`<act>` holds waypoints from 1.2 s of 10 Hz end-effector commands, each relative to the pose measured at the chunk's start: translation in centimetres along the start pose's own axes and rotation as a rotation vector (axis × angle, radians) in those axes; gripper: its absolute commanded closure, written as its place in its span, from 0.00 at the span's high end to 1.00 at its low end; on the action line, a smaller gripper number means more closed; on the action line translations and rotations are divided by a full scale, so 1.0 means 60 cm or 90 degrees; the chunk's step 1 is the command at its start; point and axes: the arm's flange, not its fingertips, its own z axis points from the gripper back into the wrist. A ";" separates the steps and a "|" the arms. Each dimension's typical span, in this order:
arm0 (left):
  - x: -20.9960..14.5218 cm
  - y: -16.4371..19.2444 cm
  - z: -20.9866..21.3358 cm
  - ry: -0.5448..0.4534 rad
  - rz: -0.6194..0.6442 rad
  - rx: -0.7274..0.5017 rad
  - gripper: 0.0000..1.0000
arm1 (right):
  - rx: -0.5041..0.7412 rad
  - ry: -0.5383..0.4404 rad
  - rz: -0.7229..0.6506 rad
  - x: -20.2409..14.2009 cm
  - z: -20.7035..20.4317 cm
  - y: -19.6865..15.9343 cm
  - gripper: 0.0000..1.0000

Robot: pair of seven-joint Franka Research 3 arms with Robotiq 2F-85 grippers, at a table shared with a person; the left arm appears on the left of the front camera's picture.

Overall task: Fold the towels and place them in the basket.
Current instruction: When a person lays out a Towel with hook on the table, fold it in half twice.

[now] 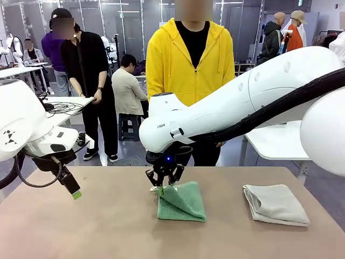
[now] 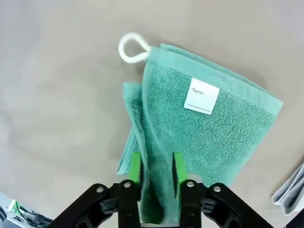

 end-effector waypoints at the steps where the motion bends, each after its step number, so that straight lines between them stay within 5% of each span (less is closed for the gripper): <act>1: 0.005 0.003 0.000 0.004 0.004 0.011 1.00 | 0.018 -0.001 -0.002 -0.008 0.007 -0.006 0.96; 4: 0.005 0.003 0.000 0.004 0.004 0.011 1.00 | 0.045 -0.015 -0.034 -0.019 0.022 -0.019 1.00; 5: 0.005 0.003 0.000 0.004 0.004 0.011 1.00 | 0.050 -0.017 -0.043 -0.024 0.025 -0.023 0.86; 7: 0.005 0.003 0.000 0.004 0.004 0.011 1.00 | 0.055 -0.030 -0.054 -0.036 0.034 -0.035 1.00; 12: 0.005 0.003 0.000 0.004 0.004 0.011 1.00 | 0.045 -0.014 -0.041 -0.008 0.038 -0.020 1.00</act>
